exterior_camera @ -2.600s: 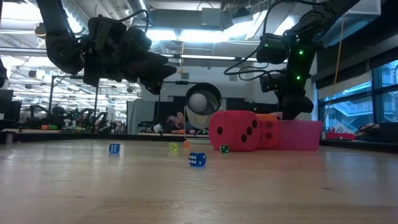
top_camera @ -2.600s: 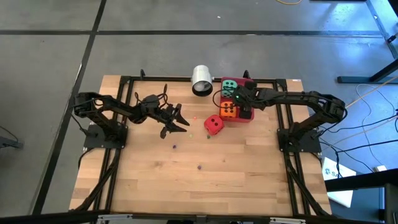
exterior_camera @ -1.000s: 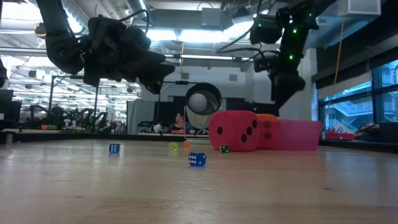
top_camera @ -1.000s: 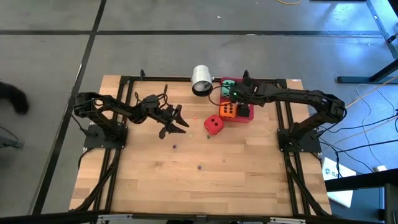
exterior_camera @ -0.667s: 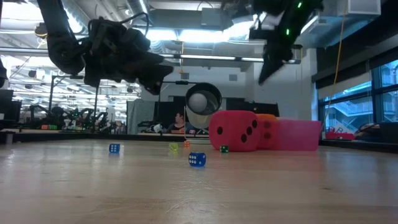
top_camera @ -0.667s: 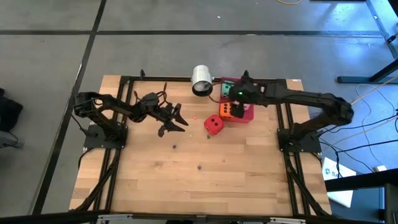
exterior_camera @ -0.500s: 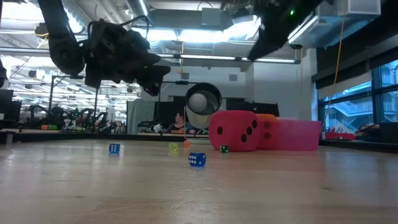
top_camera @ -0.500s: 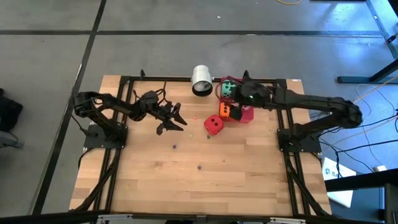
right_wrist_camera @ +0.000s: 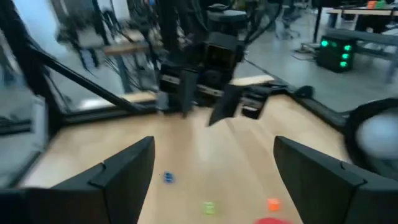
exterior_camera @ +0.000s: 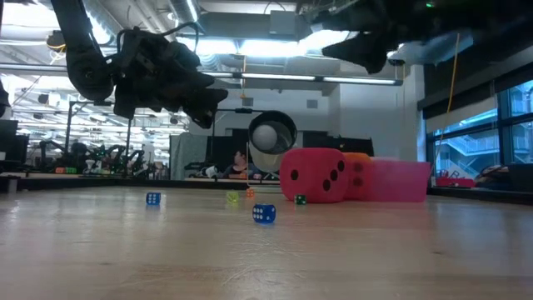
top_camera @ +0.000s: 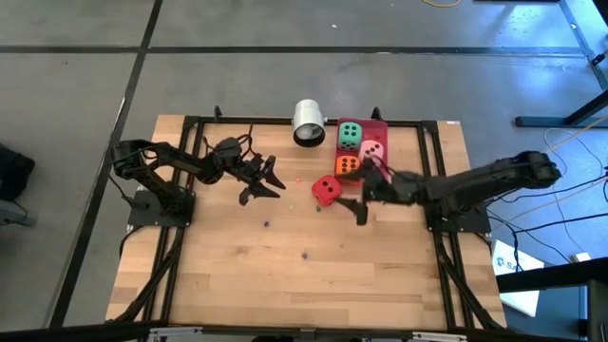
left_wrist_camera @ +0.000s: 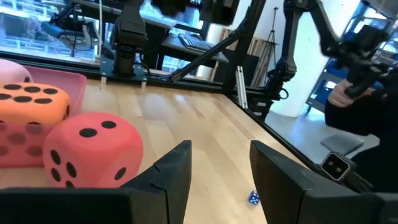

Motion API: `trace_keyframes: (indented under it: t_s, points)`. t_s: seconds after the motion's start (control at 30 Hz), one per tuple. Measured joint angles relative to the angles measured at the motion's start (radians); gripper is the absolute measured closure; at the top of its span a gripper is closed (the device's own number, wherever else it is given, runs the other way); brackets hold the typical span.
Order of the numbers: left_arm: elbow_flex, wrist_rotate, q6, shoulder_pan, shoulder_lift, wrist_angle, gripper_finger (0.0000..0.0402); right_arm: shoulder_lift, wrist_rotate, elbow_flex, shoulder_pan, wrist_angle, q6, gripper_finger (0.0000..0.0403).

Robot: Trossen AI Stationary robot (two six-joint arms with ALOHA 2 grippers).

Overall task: Pick & Place Dice
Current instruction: Put the big red dice into the red bin

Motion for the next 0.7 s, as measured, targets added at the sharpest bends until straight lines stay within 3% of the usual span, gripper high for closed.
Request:
trace_keyframes:
  t_s: [0.2,0.5,0.6,0.7]
  points:
    - [0.000,-0.082,0.004,-0.034,0.000,-0.032,0.0245,0.114,0.130,-0.153,0.147,0.342,0.064,0.0078]
    - [0.006,-0.400,0.144,-0.194,0.000,-0.053,0.0245,0.359,0.244,-0.158,0.252,0.496,0.084,0.0078]
    - [0.057,-0.505,0.194,-0.246,0.000,-0.180,0.0245,0.415,0.249,-0.158,0.252,0.496,0.139,0.0078]
    - [0.159,-0.620,0.245,-0.277,0.000,-0.449,0.0245,0.450,0.243,-0.159,0.253,0.496,0.172,0.0078]
